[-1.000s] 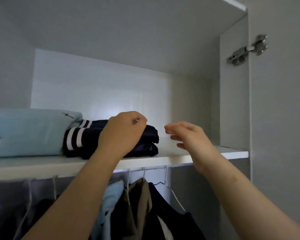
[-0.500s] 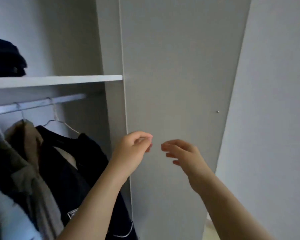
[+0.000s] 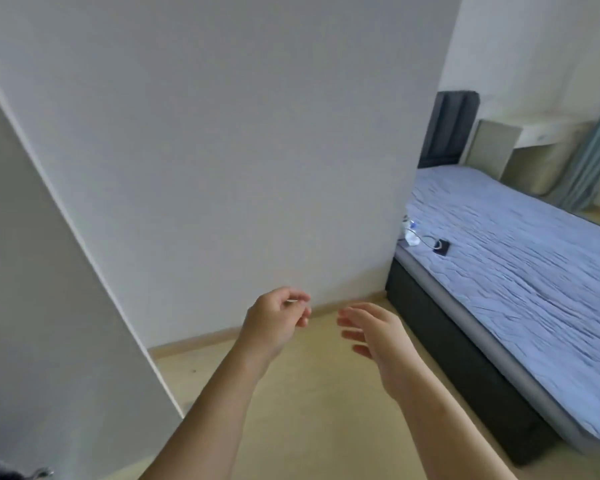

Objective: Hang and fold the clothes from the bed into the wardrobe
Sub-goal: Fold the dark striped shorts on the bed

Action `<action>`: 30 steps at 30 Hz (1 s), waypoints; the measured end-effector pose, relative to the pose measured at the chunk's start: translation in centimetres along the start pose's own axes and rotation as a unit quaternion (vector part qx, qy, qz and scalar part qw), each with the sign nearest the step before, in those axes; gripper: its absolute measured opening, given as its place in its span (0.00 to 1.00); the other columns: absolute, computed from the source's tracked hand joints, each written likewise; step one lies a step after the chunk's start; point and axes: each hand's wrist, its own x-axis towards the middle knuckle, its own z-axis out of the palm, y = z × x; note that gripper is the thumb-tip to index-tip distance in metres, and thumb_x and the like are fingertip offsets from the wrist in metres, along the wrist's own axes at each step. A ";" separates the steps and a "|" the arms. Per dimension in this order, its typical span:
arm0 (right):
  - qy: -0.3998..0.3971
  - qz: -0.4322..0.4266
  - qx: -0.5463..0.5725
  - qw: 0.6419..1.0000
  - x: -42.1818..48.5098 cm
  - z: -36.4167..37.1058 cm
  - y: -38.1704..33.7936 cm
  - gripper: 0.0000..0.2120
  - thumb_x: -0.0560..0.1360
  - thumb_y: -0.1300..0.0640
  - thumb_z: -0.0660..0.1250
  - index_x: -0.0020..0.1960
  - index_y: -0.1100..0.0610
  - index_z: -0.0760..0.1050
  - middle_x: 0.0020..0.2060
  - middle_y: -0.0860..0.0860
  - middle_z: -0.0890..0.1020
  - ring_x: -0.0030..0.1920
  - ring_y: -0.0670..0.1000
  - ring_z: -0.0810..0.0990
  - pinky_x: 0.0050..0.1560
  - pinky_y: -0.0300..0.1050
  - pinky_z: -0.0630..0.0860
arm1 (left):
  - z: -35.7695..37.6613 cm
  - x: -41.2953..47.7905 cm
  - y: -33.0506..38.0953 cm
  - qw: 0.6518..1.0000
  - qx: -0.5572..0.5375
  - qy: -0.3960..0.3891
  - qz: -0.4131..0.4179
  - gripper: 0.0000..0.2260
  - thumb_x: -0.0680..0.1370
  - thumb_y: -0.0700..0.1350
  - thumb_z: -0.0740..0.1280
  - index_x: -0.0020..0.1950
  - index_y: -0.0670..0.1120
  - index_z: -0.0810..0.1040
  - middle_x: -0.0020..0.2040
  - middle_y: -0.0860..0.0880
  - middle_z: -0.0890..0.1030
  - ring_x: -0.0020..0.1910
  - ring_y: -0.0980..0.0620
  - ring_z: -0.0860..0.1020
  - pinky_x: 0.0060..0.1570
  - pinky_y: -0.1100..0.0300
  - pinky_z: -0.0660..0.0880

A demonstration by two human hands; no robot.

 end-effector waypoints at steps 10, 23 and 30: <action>0.222 0.123 0.039 0.966 -1.7 -26.6 9.5 0.06 0.76 0.59 0.63 0.42 0.54 0.77 0.39 0.50 0.80 0.38 0.48 0.75 0.38 0.41 0.68 | 28.1 1.6 0.2 0.970 0.054 -0.233 -0.039 0.08 0.79 0.39 0.60 0.47 0.47 0.78 0.40 0.49 0.80 0.38 0.53 0.78 0.33 0.68 0.71; 0.396 0.218 0.114 0.885 3.6 -49.6 16.9 0.08 0.75 0.61 0.62 0.39 0.55 0.75 0.34 0.49 0.76 0.33 0.47 0.71 0.32 0.37 0.65 | 59.2 7.3 2.7 0.878 0.119 -0.456 -0.087 0.07 0.79 0.42 0.60 0.48 0.49 0.77 0.42 0.51 0.82 0.41 0.55 0.80 0.37 0.61 0.71; 0.442 0.265 0.116 0.849 10.4 -63.4 17.6 0.10 0.76 0.62 0.61 0.36 0.54 0.71 0.31 0.48 0.72 0.32 0.45 0.69 0.31 0.36 0.63 | 75.7 12.4 7.1 0.842 0.177 -0.502 -0.085 0.07 0.80 0.41 0.58 0.53 0.45 0.76 0.46 0.47 0.79 0.39 0.55 0.77 0.37 0.63 0.70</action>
